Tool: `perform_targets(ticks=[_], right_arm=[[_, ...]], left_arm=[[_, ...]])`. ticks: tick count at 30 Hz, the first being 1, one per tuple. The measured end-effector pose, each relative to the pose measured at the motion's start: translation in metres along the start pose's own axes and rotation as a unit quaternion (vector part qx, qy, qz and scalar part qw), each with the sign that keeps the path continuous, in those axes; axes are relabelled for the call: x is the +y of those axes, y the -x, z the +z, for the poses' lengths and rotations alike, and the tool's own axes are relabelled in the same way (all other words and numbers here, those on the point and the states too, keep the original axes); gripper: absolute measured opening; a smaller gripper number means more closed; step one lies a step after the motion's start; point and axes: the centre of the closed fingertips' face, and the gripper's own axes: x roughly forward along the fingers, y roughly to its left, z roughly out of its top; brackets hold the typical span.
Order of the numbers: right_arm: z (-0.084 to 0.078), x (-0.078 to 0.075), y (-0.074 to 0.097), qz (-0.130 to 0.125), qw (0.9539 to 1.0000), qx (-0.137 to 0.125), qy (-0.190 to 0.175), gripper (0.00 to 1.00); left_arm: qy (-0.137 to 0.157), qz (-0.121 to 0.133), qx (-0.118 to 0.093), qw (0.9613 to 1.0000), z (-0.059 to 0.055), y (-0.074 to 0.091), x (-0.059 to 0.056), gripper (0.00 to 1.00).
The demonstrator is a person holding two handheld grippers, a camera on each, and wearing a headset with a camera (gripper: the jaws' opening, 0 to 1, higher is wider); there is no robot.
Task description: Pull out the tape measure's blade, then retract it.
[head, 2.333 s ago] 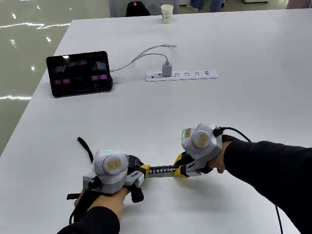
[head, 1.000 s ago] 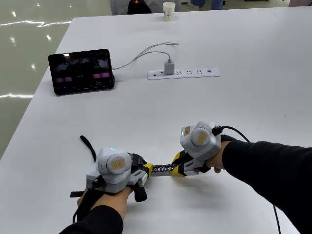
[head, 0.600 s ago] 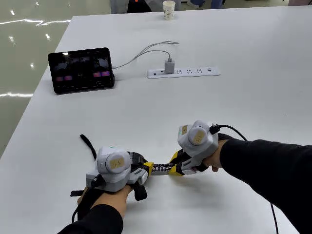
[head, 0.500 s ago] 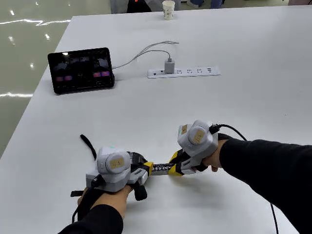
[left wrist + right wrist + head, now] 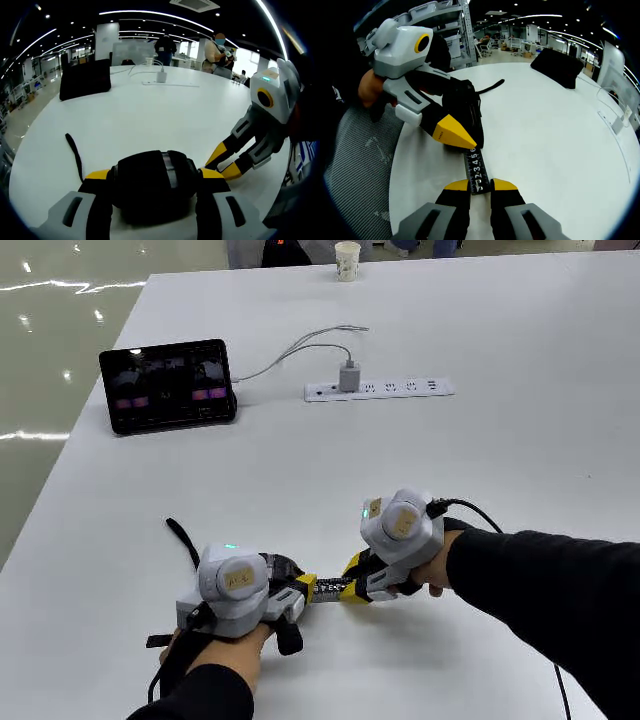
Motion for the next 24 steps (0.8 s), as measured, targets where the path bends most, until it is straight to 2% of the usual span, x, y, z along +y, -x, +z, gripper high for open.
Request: perform_targets(ticks=[12,24], right_arm=[[0.0051,0.0023,-0.0047,0.002,1.0000,-0.004,0.000,0.12],[0.0092,0.0024,-0.0087,0.005,0.9997,0.004,0.025,0.12]], left_arm=[[0.003,-0.002,0.000,1.0000,0.0004,-0.0002,0.0000,0.63],[0.003,-0.003,0.002,1.0000,0.0005,-0.0004,-0.0005,0.63]])
